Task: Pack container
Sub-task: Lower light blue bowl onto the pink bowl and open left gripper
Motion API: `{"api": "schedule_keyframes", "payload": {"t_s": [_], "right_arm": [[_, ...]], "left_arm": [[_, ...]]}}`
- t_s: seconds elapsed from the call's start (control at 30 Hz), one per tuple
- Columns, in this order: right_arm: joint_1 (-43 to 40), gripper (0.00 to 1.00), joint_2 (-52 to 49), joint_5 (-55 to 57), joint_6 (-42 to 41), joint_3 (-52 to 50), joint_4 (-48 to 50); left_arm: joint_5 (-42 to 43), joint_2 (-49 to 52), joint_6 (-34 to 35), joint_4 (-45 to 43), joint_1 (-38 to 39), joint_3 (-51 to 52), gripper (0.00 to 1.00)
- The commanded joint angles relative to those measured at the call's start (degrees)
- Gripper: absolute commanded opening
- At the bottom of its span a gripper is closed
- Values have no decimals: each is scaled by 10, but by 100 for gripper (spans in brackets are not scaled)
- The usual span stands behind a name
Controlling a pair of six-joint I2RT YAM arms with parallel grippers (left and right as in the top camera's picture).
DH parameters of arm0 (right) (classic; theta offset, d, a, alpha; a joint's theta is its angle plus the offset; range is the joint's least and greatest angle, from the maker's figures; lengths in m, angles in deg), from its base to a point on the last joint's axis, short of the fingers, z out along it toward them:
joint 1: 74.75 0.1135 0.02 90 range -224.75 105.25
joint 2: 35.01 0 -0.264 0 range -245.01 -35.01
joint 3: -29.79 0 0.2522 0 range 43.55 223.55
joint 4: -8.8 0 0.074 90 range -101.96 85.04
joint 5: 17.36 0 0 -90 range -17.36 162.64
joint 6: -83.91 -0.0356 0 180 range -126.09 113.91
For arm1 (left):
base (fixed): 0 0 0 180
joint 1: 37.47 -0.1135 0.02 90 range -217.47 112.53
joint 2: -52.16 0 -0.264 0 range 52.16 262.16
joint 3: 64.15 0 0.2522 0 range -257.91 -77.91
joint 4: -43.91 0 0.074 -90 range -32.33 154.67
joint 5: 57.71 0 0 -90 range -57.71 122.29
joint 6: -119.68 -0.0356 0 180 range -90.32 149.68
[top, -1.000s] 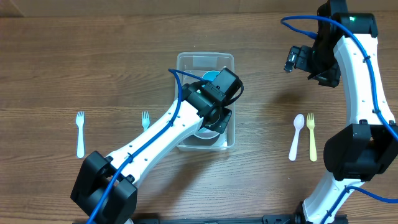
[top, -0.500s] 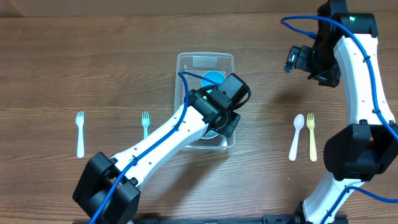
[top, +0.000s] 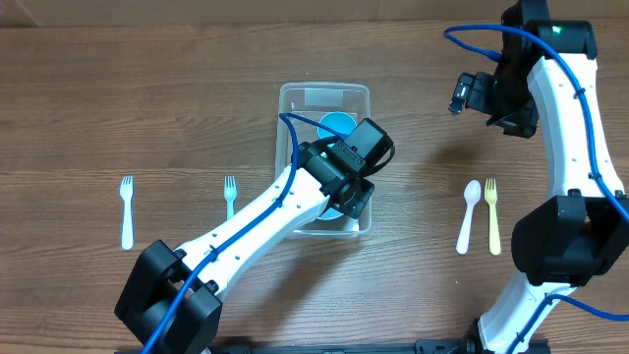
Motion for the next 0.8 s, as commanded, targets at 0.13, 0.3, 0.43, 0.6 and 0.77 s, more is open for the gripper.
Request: {"api": "schedule_keyframes", "payload": {"t_s": [0.13, 0.3, 0.43, 0.6, 0.77], "right_arm": [[0, 100, 23, 5, 1, 13, 2], [0, 100, 23, 5, 2, 13, 2], [0, 100, 23, 5, 2, 13, 2], [0, 100, 23, 5, 1, 13, 2], [0, 100, 23, 5, 1, 13, 2]], "left_arm": [[-9, -7, -9, 1, -1, 7, 13], [40, -7, -37, 2, -1, 7, 31], [54, -7, -60, 4, -1, 7, 31], [55, -7, -81, 5, -1, 12, 27], [55, -7, -94, -4, -1, 19, 27]]}}
